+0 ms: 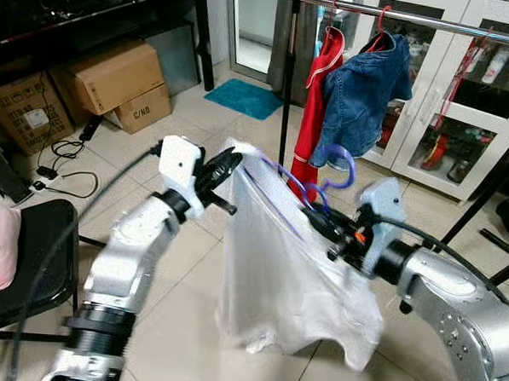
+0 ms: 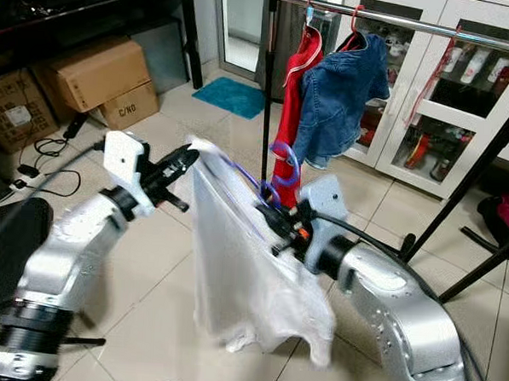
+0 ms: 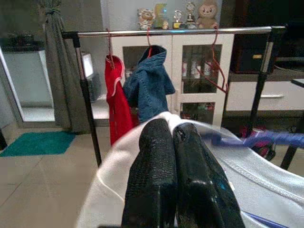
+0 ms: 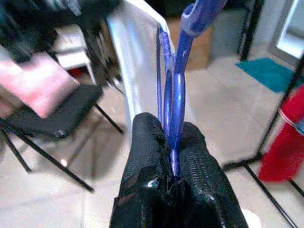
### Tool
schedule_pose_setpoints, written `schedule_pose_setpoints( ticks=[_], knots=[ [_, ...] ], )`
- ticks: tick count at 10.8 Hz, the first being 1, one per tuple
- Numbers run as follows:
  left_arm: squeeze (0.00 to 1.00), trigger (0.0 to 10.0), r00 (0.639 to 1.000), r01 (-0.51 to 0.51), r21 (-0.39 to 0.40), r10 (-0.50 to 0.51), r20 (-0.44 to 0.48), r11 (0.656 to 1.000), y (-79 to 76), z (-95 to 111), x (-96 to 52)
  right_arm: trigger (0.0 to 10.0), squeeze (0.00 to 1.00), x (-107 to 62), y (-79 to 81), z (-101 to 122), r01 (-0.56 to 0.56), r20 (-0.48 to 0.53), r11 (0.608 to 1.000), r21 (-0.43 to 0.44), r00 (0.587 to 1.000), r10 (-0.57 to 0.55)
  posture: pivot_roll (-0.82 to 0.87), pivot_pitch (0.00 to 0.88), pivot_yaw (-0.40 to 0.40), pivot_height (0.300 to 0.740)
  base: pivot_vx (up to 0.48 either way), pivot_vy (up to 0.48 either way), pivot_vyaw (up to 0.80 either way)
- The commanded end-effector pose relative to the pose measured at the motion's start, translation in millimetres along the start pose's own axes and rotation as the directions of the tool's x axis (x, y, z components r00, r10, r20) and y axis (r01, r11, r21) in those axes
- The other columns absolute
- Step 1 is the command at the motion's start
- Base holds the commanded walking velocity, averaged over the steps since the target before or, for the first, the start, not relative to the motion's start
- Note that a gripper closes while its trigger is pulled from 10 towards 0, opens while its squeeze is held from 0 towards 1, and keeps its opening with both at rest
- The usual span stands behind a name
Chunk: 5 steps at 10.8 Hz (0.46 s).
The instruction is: Hang hanger
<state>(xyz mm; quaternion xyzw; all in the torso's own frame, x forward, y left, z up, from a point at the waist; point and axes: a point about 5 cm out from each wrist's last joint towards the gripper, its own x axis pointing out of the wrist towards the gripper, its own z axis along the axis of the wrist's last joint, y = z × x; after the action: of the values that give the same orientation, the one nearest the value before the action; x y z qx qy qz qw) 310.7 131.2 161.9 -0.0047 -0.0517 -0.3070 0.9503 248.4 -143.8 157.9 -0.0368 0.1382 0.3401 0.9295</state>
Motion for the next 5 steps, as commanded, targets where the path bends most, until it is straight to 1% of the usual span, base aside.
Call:
schedule_pose_setpoints(
  ticks=[1,2,3,4,5],
  knots=[
    [0.00,0.0,1.000,0.016,0.006,-0.016,0.012,1.000,0.7,5,-2.7,0.0,0.00,0.8,-2.7,-2,0.021,-0.032,0.999,-0.031,0.999,-0.022,-0.04,0.000,0.073,0.740,0.000,0.000,0.00],
    [0.00,0.0,1.000,0.025,0.027,-0.025,-0.003,0.999,3.8,7,-5.1,0.0,0.00,-1.6,-8.0,-14,0.038,-0.125,0.994,-0.103,0.991,-0.051,-0.04,0.000,0.076,0.740,0.000,0.000,0.00],
    [0.00,0.0,1.000,0.023,0.039,-0.023,-0.006,0.999,7.0,10,-6.0,0.0,0.00,-4.5,-9.4,-24,0.014,-0.193,0.985,-0.170,0.980,-0.047,-0.04,0.000,0.077,0.740,0.000,0.000,0.00],
    [0.00,0.0,1.000,0.004,0.066,-0.004,-0.006,0.998,12.0,14,-6.6,0.0,0.00,-7.4,-7.7,-31,-0.029,-0.234,0.980,-0.199,0.972,-0.019,-0.04,0.000,0.078,0.740,0.000,0.000,0.00],
    [0.00,0.0,0.998,-0.054,0.100,0.055,-0.011,0.994,21.2,16,-7.7,0.0,0.00,-9.4,-6.6,-32,-0.050,-0.232,0.980,-0.190,0.973,0.005,-0.04,0.000,0.079,0.740,0.000,0.000,0.00]
  ],
)
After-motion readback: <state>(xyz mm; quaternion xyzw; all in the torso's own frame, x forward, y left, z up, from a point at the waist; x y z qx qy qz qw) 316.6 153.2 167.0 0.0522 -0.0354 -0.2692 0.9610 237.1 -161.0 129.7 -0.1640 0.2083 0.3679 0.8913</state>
